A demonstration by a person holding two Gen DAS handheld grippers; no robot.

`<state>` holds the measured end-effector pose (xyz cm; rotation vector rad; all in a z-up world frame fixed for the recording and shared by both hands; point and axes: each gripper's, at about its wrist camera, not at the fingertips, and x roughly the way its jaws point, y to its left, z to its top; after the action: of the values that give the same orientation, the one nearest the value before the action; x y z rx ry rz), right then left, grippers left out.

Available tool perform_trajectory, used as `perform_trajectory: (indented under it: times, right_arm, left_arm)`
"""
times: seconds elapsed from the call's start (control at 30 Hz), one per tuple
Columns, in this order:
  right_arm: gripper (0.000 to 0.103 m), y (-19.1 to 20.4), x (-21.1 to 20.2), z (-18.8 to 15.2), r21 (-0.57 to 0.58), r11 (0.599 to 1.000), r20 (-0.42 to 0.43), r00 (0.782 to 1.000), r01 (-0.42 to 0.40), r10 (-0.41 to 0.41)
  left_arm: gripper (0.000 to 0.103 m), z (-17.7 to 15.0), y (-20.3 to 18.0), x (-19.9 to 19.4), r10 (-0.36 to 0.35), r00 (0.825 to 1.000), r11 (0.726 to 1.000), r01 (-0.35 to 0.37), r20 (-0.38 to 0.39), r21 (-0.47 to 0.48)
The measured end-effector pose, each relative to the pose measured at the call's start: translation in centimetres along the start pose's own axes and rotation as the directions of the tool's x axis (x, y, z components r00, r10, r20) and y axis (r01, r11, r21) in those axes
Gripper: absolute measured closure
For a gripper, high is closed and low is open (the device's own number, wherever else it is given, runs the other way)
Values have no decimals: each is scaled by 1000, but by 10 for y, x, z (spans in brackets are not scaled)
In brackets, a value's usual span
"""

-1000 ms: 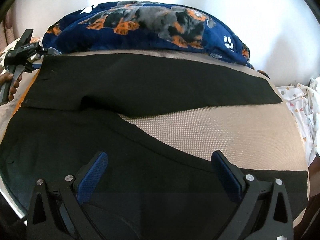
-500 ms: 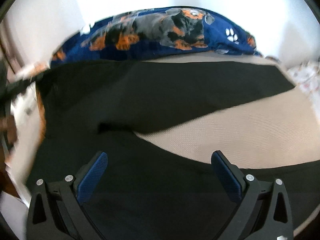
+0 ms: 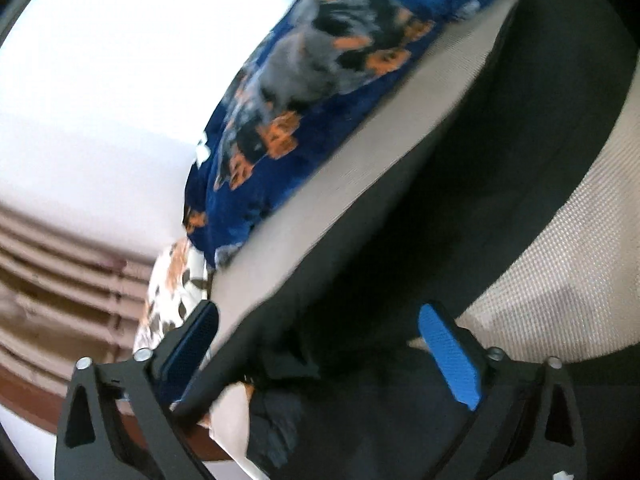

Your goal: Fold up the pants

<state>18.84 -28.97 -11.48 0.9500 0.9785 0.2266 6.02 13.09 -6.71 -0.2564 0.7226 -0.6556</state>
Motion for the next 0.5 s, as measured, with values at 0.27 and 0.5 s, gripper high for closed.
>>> perform_trajectory:
  times: [0.27, 0.5]
  right_arm:
    - [93, -29, 11, 18, 72, 997, -27, 999, 38, -36]
    - [94, -18, -32, -39, -49, 999, -11, 1000, 12, -12]
  left_arm:
    - [91, -18, 11, 3, 19, 999, 998, -22, -48, -66]
    - [88, -32, 35, -6, 79, 990, 989, -93, -116, -113]
